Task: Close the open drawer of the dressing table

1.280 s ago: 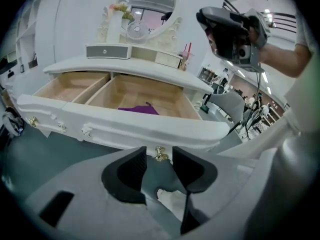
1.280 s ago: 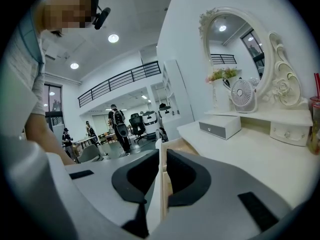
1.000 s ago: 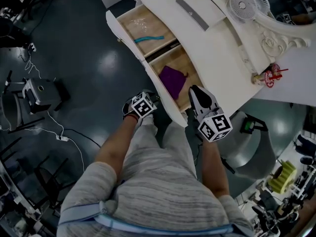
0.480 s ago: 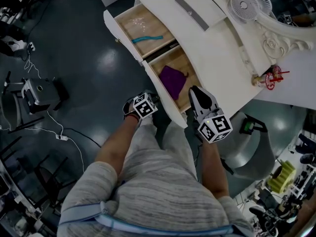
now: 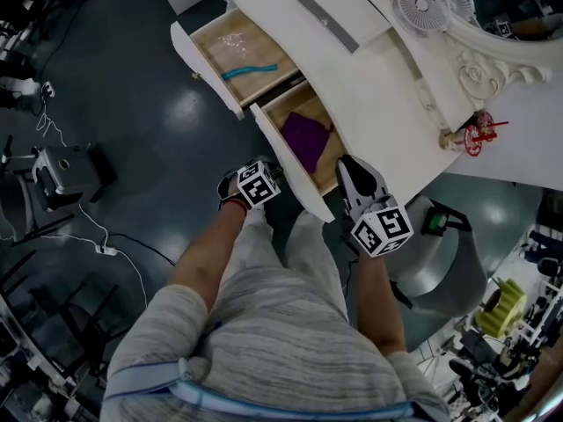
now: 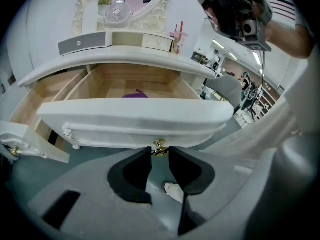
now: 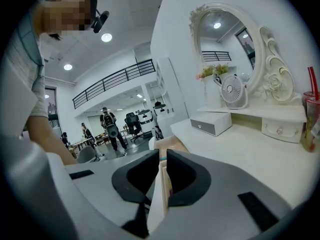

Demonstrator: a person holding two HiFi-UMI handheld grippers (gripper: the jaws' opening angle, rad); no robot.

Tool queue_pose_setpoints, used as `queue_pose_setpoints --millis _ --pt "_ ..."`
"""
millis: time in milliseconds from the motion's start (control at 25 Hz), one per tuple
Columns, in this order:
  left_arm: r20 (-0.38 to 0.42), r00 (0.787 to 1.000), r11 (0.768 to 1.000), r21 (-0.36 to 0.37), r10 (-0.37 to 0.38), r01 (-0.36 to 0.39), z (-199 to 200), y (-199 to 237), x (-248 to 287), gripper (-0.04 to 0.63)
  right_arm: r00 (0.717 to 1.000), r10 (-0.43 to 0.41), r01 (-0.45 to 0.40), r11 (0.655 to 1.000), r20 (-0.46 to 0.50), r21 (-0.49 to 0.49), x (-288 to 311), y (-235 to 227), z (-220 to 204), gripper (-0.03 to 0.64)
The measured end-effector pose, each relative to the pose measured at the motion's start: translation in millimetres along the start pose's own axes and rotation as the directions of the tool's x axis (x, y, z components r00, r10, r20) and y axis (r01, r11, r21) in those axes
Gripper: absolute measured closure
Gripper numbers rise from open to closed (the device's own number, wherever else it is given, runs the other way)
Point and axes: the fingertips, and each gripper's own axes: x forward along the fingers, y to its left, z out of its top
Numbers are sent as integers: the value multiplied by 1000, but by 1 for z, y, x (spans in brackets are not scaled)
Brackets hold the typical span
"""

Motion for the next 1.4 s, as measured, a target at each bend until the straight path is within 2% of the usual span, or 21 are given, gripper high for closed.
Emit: queue_pose_setpoints --millis 880,1400 --pt "49 999 999 26 18 -19 90 21 45 480 996 -88 87 995 18 51 -36 -60 8 604" --pt "57 998 999 38 33 -35 123 32 64 482 997 -75 75 996 10 56 -35 -77 11 605"
